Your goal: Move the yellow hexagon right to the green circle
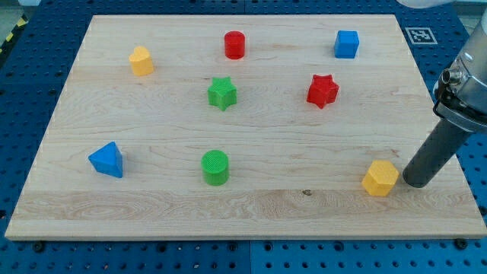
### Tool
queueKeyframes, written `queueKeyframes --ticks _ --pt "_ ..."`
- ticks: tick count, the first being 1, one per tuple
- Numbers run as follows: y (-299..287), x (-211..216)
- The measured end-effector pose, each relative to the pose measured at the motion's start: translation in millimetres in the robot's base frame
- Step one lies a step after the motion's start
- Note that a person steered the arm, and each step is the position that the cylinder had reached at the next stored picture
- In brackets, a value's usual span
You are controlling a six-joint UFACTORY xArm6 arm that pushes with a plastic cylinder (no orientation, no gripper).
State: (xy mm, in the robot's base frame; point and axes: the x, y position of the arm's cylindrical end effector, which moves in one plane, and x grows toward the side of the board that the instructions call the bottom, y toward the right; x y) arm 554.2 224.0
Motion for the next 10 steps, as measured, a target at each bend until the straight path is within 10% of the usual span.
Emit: queueKeyframes --ticks 10 --pt "-89.6 2.9"
